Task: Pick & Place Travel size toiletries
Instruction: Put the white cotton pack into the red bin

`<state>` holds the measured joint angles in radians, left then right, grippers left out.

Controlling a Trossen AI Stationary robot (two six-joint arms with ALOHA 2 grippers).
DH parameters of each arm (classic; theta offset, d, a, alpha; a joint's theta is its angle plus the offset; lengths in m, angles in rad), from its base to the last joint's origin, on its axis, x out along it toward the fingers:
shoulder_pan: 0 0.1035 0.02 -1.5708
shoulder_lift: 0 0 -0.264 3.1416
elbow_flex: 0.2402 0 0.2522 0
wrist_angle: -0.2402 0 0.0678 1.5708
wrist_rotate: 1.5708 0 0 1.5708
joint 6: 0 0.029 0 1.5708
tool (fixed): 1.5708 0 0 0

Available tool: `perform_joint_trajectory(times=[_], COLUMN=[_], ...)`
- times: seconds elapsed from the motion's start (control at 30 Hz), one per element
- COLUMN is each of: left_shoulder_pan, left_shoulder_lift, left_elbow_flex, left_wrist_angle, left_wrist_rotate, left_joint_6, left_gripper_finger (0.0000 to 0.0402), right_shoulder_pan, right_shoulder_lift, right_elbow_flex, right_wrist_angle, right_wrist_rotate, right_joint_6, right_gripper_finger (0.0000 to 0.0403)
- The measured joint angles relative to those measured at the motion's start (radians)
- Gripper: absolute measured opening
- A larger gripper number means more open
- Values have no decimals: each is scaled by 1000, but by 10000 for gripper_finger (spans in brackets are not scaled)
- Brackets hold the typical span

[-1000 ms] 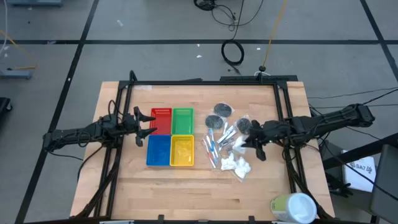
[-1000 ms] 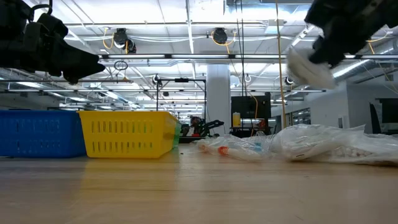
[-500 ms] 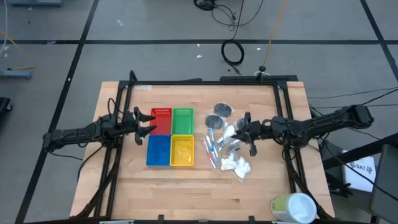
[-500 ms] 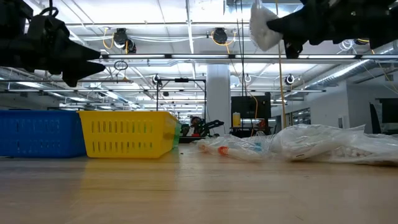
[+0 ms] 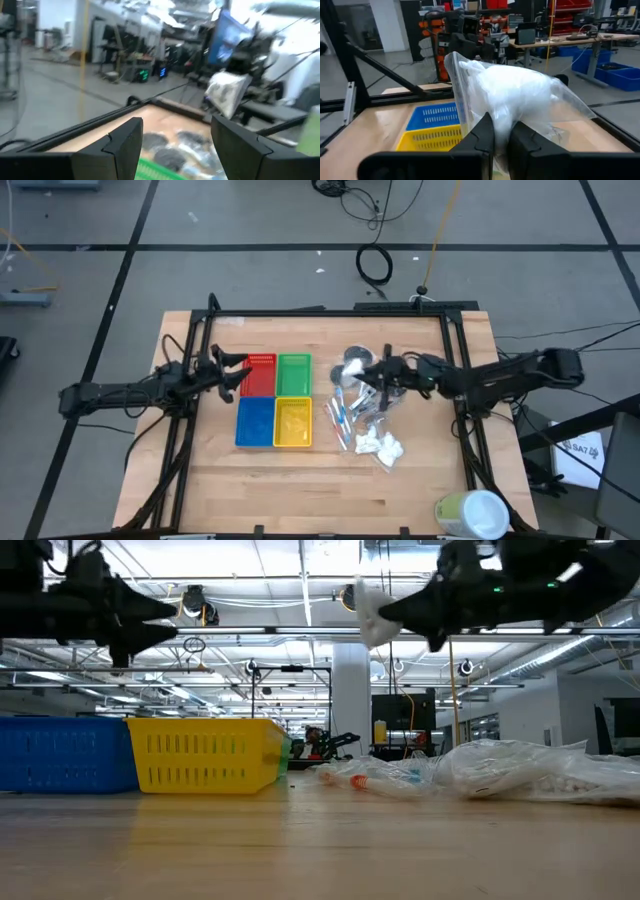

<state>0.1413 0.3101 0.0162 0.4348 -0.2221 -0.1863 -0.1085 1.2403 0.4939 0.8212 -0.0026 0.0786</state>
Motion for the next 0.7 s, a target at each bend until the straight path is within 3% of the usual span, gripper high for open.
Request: perform_joint_trajectory(times=[0.37, 0.7], left_shoulder_pan=[-1, -3], left_shoulder_lift=[495, 694], left_elbow_flex=[209, 410], left_wrist_angle=[49, 54], left_wrist_rotate=[-6, 21], left_joint_6=[67, 162], left_gripper_finger=[232, 232], right_shoulder_pan=[-49, -49], right_shoulder_lift=[245, 329], right_elbow_flex=[222, 297], right_wrist_angle=[40, 107], right_wrist_rotate=[1, 1], right_joint_6=[-65, -120], right_gripper_finger=[17, 17])
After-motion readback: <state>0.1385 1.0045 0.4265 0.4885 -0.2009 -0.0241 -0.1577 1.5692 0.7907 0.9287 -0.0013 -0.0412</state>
